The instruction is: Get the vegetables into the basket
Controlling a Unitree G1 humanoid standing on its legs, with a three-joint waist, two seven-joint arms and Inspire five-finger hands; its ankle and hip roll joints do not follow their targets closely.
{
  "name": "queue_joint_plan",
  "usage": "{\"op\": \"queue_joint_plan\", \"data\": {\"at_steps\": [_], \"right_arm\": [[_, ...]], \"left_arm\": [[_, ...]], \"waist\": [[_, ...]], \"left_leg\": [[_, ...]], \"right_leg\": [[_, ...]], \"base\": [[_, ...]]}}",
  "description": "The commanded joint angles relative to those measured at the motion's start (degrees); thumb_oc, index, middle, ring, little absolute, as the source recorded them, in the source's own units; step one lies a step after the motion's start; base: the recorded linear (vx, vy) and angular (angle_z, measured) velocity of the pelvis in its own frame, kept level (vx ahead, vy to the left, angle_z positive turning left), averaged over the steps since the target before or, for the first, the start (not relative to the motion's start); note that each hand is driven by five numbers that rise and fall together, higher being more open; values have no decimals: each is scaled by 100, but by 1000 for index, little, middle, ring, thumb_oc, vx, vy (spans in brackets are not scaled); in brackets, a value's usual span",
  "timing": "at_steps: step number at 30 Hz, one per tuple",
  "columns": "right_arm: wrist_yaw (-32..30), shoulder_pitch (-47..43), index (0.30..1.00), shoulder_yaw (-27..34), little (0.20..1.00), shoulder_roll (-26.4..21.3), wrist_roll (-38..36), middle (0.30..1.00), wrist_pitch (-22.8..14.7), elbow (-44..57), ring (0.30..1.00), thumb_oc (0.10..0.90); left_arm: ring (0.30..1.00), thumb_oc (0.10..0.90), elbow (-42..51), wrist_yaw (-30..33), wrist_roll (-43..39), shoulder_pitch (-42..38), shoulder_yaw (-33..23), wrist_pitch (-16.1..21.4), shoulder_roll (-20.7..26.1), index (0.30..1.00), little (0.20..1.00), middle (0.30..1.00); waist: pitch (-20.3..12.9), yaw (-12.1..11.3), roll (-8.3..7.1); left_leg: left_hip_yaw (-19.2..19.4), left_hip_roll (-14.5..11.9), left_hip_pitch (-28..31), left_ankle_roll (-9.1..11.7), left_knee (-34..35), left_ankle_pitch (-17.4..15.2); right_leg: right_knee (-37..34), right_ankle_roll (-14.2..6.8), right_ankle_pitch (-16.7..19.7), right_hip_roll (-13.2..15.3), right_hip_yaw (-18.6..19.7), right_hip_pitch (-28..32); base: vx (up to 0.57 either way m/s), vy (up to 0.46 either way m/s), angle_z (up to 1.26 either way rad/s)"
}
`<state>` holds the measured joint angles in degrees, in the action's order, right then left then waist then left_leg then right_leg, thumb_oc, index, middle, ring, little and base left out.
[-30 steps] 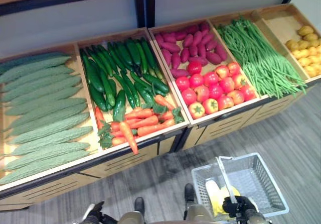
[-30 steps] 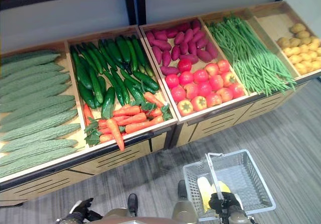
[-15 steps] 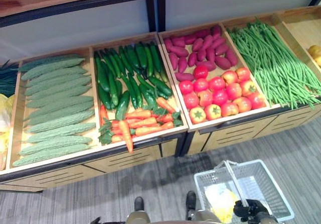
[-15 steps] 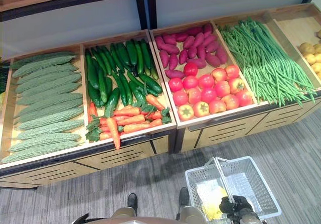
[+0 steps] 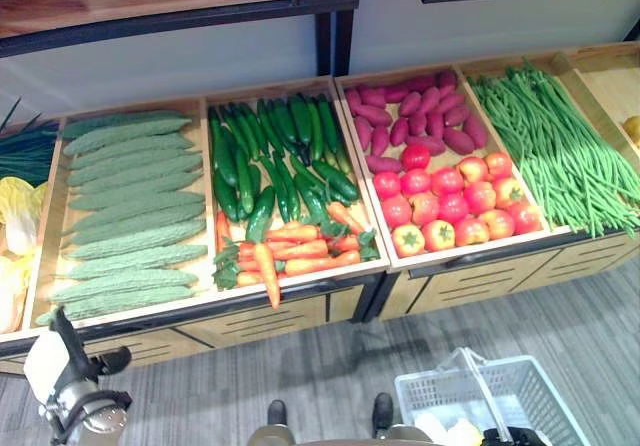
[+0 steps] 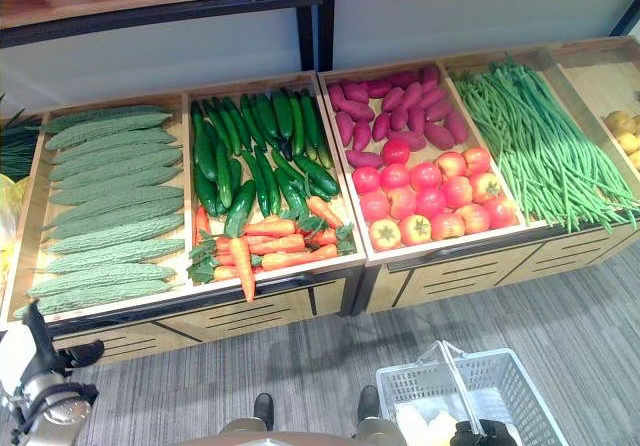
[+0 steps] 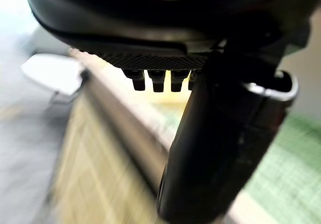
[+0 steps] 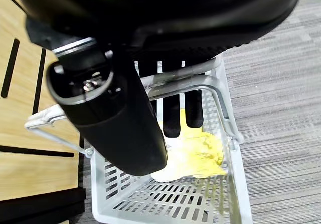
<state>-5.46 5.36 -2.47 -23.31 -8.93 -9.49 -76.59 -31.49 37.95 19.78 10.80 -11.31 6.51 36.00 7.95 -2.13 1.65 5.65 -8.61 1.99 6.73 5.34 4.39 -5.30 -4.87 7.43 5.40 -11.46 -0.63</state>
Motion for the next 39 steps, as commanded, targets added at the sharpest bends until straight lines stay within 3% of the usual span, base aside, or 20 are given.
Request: {"op": "queue_joint_plan", "data": {"at_steps": [1, 6, 7, 11, 12, 14, 20, 31, 39], "right_arm": [[-122, -272, 300, 82, 300, -85, -146, 300, -310, -15, 300, 400], [-19, -338, 300, 40, 300, -125, -172, 300, -330, 73, 300, 400], [26, -380, 300, 0, 300, -181, -191, 300, -375, 165, 300, 400], [93, -444, 300, -75, 300, -271, -174, 300, -470, 316, 300, 400], [94, -440, 300, -68, 300, -265, -174, 300, -470, 319, 300, 400], [122, -474, 300, -138, 300, -351, -152, 300, -552, 448, 300, 400], [101, -520, 300, -137, 300, -409, -137, 300, -577, 464, 300, 400], [71, -621, 300, -272, 300, -487, -28, 300, -609, 552, 300, 400], [33, -783, 300, -335, 300, -563, 26, 300, -581, 547, 300, 400]], "left_arm": [[1000, 900, -61, 646, 739, -388, -395, 242, 529, 1000, 1000, 1000], [1000, 900, 930, 237, 1302, -495, -208, 490, 991, 1000, 1000, 1000], [1000, 900, 1237, -100, 1573, -545, 76, 792, 1583, 1000, 1000, 1000], [1000, 900, 1608, -553, 1830, -687, 577, 1168, 2363, 1000, 1000, 1000], [1000, 900, 1618, -565, 1825, -690, 579, 1163, 2370, 1000, 1000, 1000], [1000, 900, 1777, -771, 1998, -987, 1054, 1393, 2926, 1000, 1000, 1000], [1000, 900, 2043, -1202, 1973, -1687, 1851, 1608, 3393, 1000, 1000, 1000], [1000, 900, 1909, -1649, 2072, -3385, 3662, 1745, 3673, 1000, 1000, 1000], [1000, 900, 1447, -1979, 2062, -4242, 4709, 1750, 3376, 1000, 1000, 1000]], "waist": [[8, -32, -282], [12, 7, -270], [18, 53, -243], [12, 126, -209], [12, 115, -214], [24, 230, -192], [44, 334, -152], [111, 507, -130], [219, 590, -108]], "left_leg": [[56, 86, 55, 165, -34, -203], [68, 102, 36, 162, -34, -212], [97, 91, 39, 171, -34, -212], [148, 75, 50, 184, -34, -211], [152, 74, 51, 185, -34, -213], [183, 66, 62, 188, -34, -216], [227, 77, 76, 178, -34, -235], [353, 106, 86, 147, -34, -278], [456, 106, 76, 142, -34, -296]], "right_leg": [[79, -549, -217, 512, 6, 198], [74, -558, -206, 522, 46, 172], [69, -565, -197, 519, 84, 157], [71, -588, -178, 512, 148, 123], [71, -588, -178, 511, 152, 121], [72, -605, -165, 499, 222, 71], [79, -622, -153, 497, 301, 15], [86, -657, -109, 504, 455, -109], [84, -665, -87, 482, 581, -216]], "base": [[1, 19, 10], [0, 5, 1], [0, 0, 0], [5, 6, -3], [13, 2, -12], [15, 12, -15], [16, 15, -10], [6, 9, -6], [8, 17, -10]]}}
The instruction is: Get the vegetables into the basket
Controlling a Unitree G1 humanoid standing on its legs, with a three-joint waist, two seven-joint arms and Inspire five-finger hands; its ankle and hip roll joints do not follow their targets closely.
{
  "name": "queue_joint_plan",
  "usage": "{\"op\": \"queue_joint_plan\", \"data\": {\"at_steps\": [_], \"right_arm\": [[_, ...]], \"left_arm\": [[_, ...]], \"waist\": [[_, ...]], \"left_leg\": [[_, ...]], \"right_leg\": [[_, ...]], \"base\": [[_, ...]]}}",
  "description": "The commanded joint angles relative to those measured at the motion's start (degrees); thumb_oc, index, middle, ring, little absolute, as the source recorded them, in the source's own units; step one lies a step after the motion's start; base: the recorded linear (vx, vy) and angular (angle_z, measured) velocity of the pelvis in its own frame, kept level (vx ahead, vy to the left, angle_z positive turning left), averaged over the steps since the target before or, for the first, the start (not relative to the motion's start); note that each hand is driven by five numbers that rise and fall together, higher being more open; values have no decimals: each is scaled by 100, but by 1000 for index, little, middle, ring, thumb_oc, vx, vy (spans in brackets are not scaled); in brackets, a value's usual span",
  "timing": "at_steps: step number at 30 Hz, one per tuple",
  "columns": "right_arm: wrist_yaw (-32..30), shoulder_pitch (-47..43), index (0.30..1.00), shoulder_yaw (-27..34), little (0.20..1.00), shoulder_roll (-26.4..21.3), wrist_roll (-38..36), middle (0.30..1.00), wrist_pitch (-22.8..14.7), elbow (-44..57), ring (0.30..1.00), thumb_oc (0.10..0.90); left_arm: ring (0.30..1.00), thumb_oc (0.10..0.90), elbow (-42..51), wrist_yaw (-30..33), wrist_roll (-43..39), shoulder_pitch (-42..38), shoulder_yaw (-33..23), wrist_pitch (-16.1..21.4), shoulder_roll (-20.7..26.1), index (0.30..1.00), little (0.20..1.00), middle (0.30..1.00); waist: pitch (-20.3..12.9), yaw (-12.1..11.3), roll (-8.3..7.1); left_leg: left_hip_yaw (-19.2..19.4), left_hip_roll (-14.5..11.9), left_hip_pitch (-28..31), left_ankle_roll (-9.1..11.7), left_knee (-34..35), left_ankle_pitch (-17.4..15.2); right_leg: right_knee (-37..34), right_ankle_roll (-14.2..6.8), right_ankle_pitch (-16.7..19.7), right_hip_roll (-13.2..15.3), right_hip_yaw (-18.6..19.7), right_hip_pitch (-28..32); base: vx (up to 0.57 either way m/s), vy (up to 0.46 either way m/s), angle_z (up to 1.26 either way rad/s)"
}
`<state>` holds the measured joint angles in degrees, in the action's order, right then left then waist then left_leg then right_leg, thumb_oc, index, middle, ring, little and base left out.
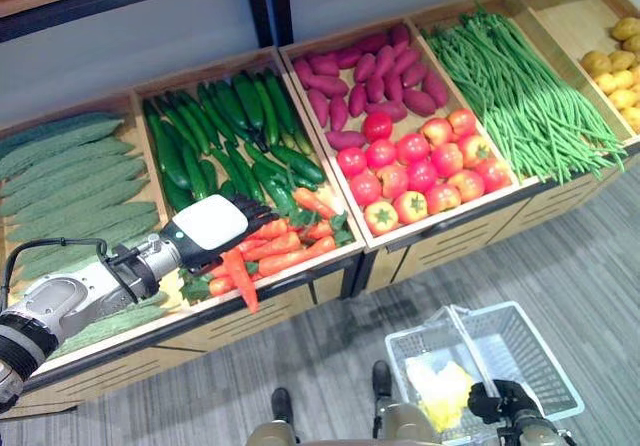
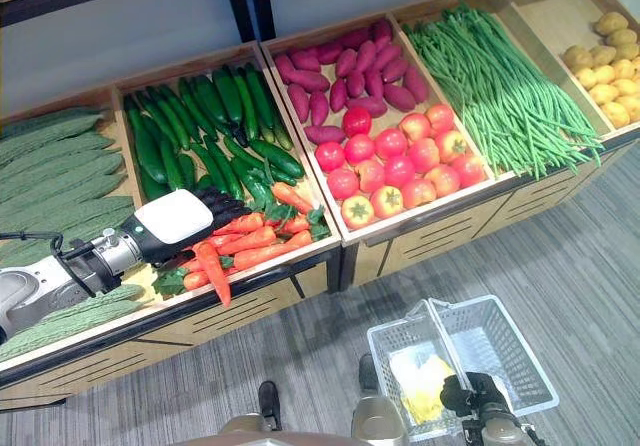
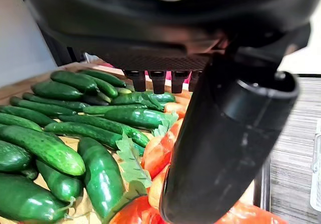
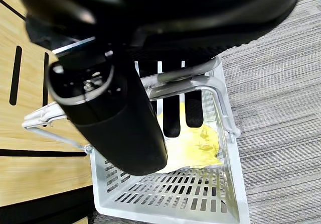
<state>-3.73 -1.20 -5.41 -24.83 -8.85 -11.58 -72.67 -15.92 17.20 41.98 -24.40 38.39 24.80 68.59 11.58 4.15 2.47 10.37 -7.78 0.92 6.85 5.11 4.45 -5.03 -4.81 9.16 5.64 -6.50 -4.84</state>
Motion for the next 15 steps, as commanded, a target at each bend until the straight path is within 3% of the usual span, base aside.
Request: {"op": "queue_joint_plan", "data": {"at_steps": [1, 15], "right_arm": [[-146, -143, 300, -40, 300, -414, 25, 300, -363, 155, 300, 400], [-162, -215, 300, -85, 300, -438, 87, 300, -346, 172, 300, 400]], "left_arm": [[1000, 900, -107, 68, -163, -766, -207, -80, 119, 1000, 1000, 1000], [1000, 900, -334, 13, 57, -818, 46, -152, -178, 1000, 1000, 1000]], "waist": [[-138, -40, -188], [-27, 3, -183]], "left_leg": [[-13, 22, 181, 128, -11, -304], [54, -7, 161, 138, -11, -293]], "right_leg": [[58, -669, -263, 456, 98, 200], [54, -653, -272, 422, 163, 138]], "base": [[12, 10, -5], [1, 0, -1]]}}
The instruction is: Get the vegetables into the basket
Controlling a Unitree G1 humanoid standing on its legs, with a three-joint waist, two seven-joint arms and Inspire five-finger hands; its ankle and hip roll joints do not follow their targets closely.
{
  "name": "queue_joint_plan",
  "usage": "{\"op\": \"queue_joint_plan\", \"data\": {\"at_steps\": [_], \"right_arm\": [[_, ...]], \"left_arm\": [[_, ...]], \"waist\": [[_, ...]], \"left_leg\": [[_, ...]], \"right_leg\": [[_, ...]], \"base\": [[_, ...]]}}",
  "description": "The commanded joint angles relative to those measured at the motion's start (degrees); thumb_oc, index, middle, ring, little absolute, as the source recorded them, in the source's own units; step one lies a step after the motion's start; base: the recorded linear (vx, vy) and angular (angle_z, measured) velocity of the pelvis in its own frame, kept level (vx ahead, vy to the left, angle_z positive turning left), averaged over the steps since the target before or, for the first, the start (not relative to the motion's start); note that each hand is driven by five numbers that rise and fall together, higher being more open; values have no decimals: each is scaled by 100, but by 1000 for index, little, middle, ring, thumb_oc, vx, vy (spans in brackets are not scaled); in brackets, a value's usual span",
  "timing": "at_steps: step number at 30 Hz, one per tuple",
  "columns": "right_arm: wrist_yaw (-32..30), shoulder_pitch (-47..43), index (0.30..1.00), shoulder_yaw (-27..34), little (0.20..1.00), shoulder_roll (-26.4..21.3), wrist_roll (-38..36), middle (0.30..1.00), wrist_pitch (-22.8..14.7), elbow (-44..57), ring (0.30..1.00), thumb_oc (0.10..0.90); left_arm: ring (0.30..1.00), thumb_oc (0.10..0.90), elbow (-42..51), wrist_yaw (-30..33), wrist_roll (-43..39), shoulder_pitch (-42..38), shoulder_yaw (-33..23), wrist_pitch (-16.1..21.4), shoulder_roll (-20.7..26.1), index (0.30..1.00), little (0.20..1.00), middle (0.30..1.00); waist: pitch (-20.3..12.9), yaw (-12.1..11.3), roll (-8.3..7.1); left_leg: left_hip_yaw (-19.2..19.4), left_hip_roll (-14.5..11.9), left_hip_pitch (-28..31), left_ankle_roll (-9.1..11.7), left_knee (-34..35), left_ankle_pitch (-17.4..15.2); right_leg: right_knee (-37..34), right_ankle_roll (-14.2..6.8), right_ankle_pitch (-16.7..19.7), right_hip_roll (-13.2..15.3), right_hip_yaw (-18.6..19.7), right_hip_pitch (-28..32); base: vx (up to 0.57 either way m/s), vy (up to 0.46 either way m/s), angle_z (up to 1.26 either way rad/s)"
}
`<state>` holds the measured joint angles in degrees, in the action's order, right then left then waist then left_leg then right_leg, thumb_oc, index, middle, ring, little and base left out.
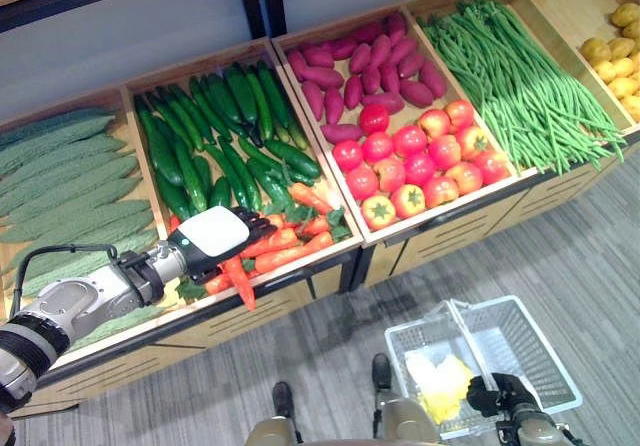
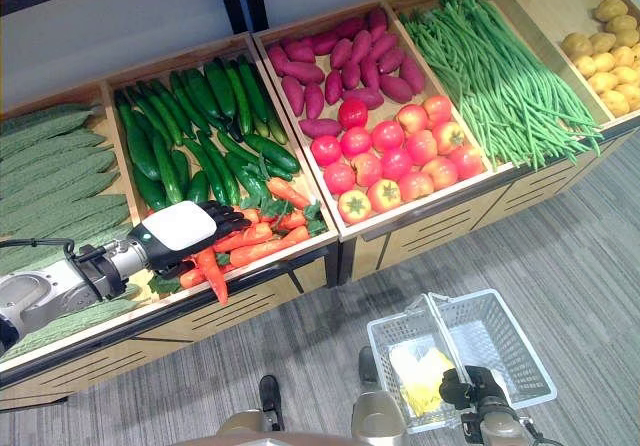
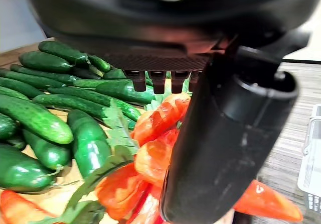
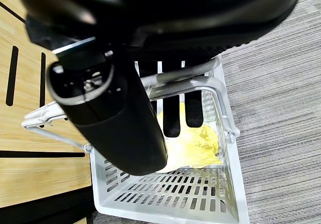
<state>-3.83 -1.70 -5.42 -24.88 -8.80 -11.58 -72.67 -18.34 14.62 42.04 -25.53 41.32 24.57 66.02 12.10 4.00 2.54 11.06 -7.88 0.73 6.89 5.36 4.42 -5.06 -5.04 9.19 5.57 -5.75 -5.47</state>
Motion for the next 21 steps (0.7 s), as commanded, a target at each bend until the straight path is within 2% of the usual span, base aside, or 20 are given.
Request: {"op": "queue_joint_plan", "data": {"at_steps": [1, 10, 11, 13, 18, 21], "right_arm": [[-150, -161, 300, -84, 300, -430, 83, 300, -346, 180, 300, 400], [-187, -299, 300, -168, 300, -377, 45, 300, -316, 169, 300, 400], [-188, -305, 300, -167, 300, -380, 33, 300, -304, 164, 300, 400], [-196, -358, 300, -214, 300, -372, 24, 300, -292, 131, 300, 400], [-203, -386, 300, -246, 300, -338, 19, 300, -275, 101, 300, 400], [-200, -397, 300, -269, 300, -327, 30, 300, -282, 99, 300, 400]], "left_arm": [[1000, 900, -160, 283, 80, -692, -249, -157, 32, 1000, 1000, 1000], [1000, 900, -1814, 599, 378, -663, -424, -842, -1065, 1000, 1000, 1000], [750, 722, -1886, 603, 381, -697, -409, -862, -1132, 750, 750, 750], [300, 400, -2269, 571, 387, -756, -363, -961, -1379, 300, 300, 300], [300, 400, -2445, 456, 307, -713, -331, -970, -1609, 300, 300, 300], [325, 418, -2454, 423, 311, -671, -295, -932, -1604, 325, 325, 325]], "waist": [[-71, 20, -196], [43, 64, -264], [48, 63, -265], [63, 82, -288], [60, 86, -292], [38, 74, -292]], "left_leg": [[-13, 3, 177, 135, -36, -289], [15, -12, 106, 118, -36, -264], [18, -14, 96, 118, -36, -262], [31, -18, 81, 114, -36, -258], [62, -33, 109, 119, -36, -274], [75, -40, 132, 123, -36, -285]], "right_leg": [[58, -628, -275, 424, 91, 197], [80, -607, -246, 402, 140, 81], [81, -605, -245, 400, 144, 70], [87, -598, -237, 393, 181, 32], [80, -583, -259, 384, 202, 56], [69, -577, -273, 378, 202, 86]], "base": [[6, -1, -4], [-1, 0, -2], [0, 0, 0], [0, 0, 0], [0, 0, 0], [8, 2, -1]]}}
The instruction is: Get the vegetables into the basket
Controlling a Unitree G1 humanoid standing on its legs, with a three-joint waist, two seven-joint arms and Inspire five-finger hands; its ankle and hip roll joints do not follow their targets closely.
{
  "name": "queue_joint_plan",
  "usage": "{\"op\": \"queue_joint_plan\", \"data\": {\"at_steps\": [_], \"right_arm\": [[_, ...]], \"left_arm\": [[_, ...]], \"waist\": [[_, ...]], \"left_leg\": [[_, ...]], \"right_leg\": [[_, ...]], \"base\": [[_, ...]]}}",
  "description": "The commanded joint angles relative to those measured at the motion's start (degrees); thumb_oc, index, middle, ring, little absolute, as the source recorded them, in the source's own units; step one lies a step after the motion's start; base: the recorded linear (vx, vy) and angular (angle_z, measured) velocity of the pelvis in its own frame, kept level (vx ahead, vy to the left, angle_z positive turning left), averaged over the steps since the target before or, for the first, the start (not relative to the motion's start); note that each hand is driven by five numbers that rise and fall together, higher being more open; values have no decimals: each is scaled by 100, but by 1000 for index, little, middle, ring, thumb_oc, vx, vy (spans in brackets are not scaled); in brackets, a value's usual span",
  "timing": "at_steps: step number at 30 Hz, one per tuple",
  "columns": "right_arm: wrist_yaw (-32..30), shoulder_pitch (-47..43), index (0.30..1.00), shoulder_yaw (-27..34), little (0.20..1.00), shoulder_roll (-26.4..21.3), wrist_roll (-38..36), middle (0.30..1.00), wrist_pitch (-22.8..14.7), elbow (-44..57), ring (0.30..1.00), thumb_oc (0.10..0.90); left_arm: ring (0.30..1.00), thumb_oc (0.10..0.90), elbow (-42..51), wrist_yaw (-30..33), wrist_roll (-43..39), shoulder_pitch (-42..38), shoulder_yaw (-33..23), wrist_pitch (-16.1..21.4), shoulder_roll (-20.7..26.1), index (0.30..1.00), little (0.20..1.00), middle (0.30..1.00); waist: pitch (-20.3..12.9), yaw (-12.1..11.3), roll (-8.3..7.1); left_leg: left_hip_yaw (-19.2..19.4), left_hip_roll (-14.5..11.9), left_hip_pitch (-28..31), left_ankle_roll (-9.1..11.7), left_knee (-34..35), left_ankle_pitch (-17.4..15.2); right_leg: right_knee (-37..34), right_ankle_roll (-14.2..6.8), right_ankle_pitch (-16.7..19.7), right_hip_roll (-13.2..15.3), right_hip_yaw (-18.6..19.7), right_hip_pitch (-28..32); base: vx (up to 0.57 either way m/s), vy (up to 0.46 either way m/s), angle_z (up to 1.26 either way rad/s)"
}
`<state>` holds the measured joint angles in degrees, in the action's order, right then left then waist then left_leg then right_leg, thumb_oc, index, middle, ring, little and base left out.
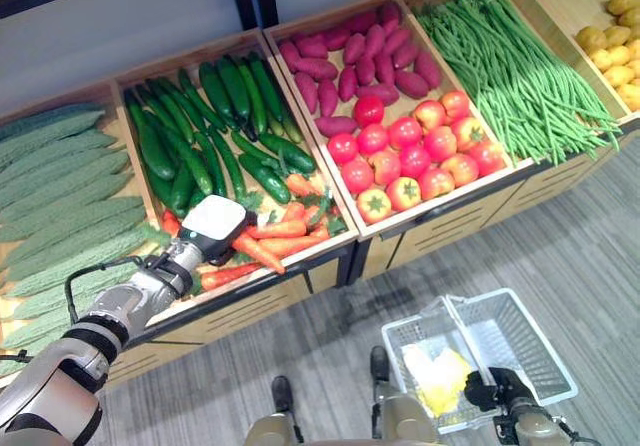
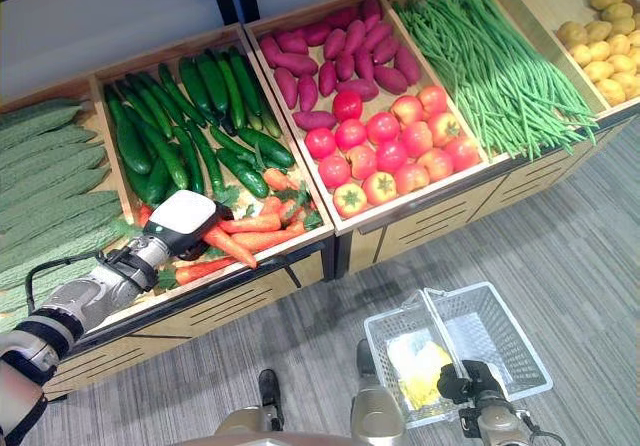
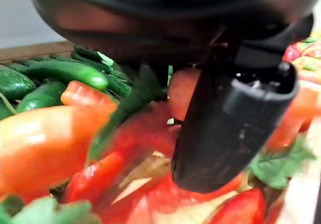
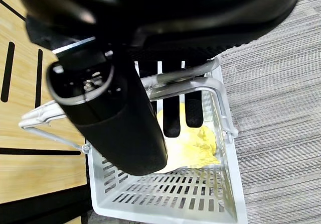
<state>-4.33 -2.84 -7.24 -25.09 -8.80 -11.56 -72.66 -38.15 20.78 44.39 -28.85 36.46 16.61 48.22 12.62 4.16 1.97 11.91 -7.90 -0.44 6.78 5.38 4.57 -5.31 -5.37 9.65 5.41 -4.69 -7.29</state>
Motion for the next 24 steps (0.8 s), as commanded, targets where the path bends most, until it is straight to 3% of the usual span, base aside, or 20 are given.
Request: {"op": "queue_joint_plan", "data": {"at_steps": [1, 8, 13, 24], "right_arm": [[-150, -283, 300, -88, 300, -306, 30, 300, -284, 97, 300, 400], [-146, -210, 300, -48, 300, -285, 42, 300, -284, 97, 300, 400], [-141, -107, 300, 14, 300, -259, 95, 300, -274, 147, 300, 400], [-82, 51, 300, 84, 300, -166, 163, 300, -206, 113, 300, 400]], "left_arm": [[330, 422, -471, -193, 77, -336, 188, -136, 177, 330, 330, 330], [424, 488, -369, -191, 121, -276, 97, -175, 259, 424, 424, 424], [451, 508, -74, -138, 16, -171, -259, -246, 401, 451, 451, 451], [402, 473, 1180, 215, -541, 64, -1561, -297, 823, 402, 402, 402]], "waist": [[-13, 58, -235], [-89, 44, -222], [-126, 12, -228], [-222, -70, -267]], "left_leg": [[-10, -39, 251, 134, -38, -300], [-17, -29, 326, 141, -38, -335], [-42, -20, 362, 142, -38, -347], [-130, -12, 405, 140, -38, -370]], "right_leg": [[94, -544, -319, 394, 97, 269], [80, -550, -349, 400, 61, 372], [76, -549, -361, 413, 29, 434], [65, -541, -388, 444, -85, 583]], "base": [[9, 1, -4], [2, 0, -1], [0, 0, 0], [1, -2, 5]]}}
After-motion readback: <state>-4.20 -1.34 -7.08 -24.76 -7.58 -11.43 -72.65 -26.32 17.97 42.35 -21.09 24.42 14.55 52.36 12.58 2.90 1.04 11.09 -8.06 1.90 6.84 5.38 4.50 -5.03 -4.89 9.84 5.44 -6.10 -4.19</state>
